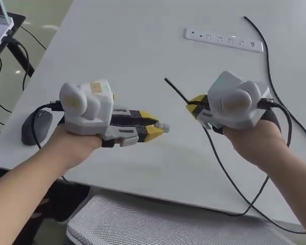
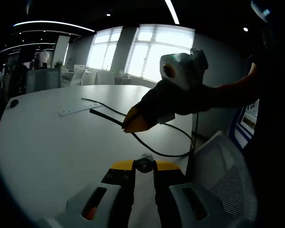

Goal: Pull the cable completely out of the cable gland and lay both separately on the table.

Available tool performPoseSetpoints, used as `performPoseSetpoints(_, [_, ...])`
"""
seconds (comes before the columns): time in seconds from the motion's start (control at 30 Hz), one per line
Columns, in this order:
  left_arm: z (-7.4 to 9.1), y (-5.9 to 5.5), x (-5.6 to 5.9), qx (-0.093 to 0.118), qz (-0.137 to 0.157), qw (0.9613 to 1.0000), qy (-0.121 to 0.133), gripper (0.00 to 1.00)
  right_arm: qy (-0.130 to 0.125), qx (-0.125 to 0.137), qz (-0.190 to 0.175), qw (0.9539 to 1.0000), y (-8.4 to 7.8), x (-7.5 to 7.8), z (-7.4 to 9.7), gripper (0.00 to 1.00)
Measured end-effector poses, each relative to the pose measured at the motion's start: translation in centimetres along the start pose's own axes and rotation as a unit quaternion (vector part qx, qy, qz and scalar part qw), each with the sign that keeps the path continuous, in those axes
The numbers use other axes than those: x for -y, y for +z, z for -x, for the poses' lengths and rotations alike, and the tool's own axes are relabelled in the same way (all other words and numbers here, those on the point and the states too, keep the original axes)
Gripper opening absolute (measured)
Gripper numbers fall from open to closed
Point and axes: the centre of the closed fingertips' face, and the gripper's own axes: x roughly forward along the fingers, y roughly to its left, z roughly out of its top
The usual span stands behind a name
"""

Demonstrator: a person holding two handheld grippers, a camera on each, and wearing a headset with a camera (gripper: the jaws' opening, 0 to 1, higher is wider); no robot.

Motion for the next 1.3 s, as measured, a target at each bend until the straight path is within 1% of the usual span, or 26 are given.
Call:
performPoseSetpoints(0.1, [0.1, -0.9, -0.3, -0.002, 0.0, 1.0, 0.001, 0.15, 0.013, -0.006, 0.011, 0.9998, 0.3, -0.7, -1.3, 0.0])
performPoseSetpoints(0.17, [0.1, -1.4, -0.5, -0.003, 0.001, 1.0, 0.0, 0.15, 0.02, -0.013, 0.02, 0.9995, 0.2, -1.0, -2.2, 0.0])
performPoseSetpoints(0.23, [0.1, -1.9, -0.6, -0.006, 0.001, 1.0, 0.001, 0.15, 0.033, -0.014, 0.03, 0.9989, 0.3, -1.6, -3.2, 0.0])
performPoseSetpoints(0.33, [0.2, -2.5, -0.7, -0.008, 0.0, 1.0, 0.0, 0.15, 0.049, -0.02, 0.056, 0.997, 0.6, -2.6, -4.7, 0.0])
performPoseSetpoints(0.4, [0.3, -2.9, -0.9, -0.009, 0.001, 1.0, 0.001, 0.15, 0.056, -0.023, 0.064, 0.9961, 0.7, -3.1, -5.5, 0.0])
performPoseSetpoints(0.43, [0.3, -3.3, -1.1, -0.01, 0.003, 0.9999, 0.001, 0.15, 0.064, -0.028, 0.073, 0.9949, 0.6, -3.6, -6.0, 0.0])
performPoseSetpoints(0.5, [0.3, -4.1, -1.3, -0.015, 0.004, 0.9999, 0.003, 0.15, 0.073, -0.031, 0.081, 0.9935, 0.5, -4.2, -6.8, 0.0])
performPoseSetpoints(0.57, [0.3, -4.9, -1.7, -0.018, 0.005, 0.9998, 0.005, 0.15, 0.088, -0.039, 0.095, 0.9908, -0.1, -4.9, -7.7, 0.0])
performPoseSetpoints(0.6, [0.2, -5.0, -1.7, -0.019, 0.006, 0.9998, 0.005, 0.15, 0.093, -0.044, 0.102, 0.9894, -0.4, -5.2, -8.2, 0.0])
performPoseSetpoints(0.63, [0.2, -5.6, -1.9, -0.022, 0.004, 0.9997, 0.006, 0.15, 0.098, -0.045, 0.102, 0.9889, -0.5, -5.5, -8.5, 0.0])
performPoseSetpoints(0.67, [0.1, -6.0, -2.0, -0.028, 0.003, 0.9996, 0.007, 0.15, 0.107, -0.051, 0.107, 0.9872, -0.7, -5.9, -8.9, 0.0])
performPoseSetpoints(0.7, [0.0, -6.7, -2.2, -0.038, 0.004, 0.9993, 0.007, 0.15, 0.11, -0.055, 0.113, 0.9859, -0.9, -6.1, -9.1, 0.0])
performPoseSetpoints(0.73, [-0.1, -7.0, -2.4, -0.039, 0.003, 0.9992, 0.008, 0.15, 0.113, -0.057, 0.119, 0.9849, -1.0, -6.3, -9.4, 0.0])
performPoseSetpoints(0.77, [-0.2, -7.5, -2.7, -0.04, 0.003, 0.9992, 0.009, 0.15, 0.115, -0.059, 0.12, 0.9842, -1.0, -6.5, -9.6, 0.0])
performPoseSetpoints(0.8, [-0.2, -7.6, -2.8, -0.041, 0.004, 0.9991, 0.008, 0.15, 0.12, -0.062, 0.121, 0.9835, -1.2, -6.6, -9.9, 0.0])
performPoseSetpoints(0.83, [-0.3, -8.2, -3.0, -0.045, 0.007, 0.9989, 0.009, 0.15, 0.123, -0.063, 0.121, 0.983, -1.4, -6.8, -10.2, 0.0])
performPoseSetpoints(0.87, [-0.4, -8.5, -3.2, -0.048, 0.008, 0.9988, 0.009, 0.15, 0.126, -0.064, 0.12, 0.9826, -1.5, -6.9, -10.5, 0.0])
performPoseSetpoints(0.93, [-0.7, -9.1, -3.3, -0.053, 0.012, 0.9985, 0.005, 0.15, 0.131, -0.067, 0.119, 0.9819, -1.8, -7.2, -10.8, 0.0])
performPoseSetpoints(1.0, [-0.9, -9.7, -3.5, -0.059, 0.01, 0.9982, 0.005, 0.15, 0.136, -0.069, 0.118, 0.9813, -2.1, -7.3, -11.3, 0.0])
performPoseSetpoints(1.03, [-1.0, -9.8, -3.6, -0.06, 0.015, 0.9981, 0.004, 0.15, 0.139, -0.07, 0.115, 0.9811, -2.3, -7.5, -11.5, 0.0])
performPoseSetpoints(1.3, [-1.8, -10.7, -4.0, -0.061, 0.015, 0.998, 0.003, 0.15, 0.148, -0.077, 0.11, 0.9798, -3.2, -7.9, -12.7, 0.0])
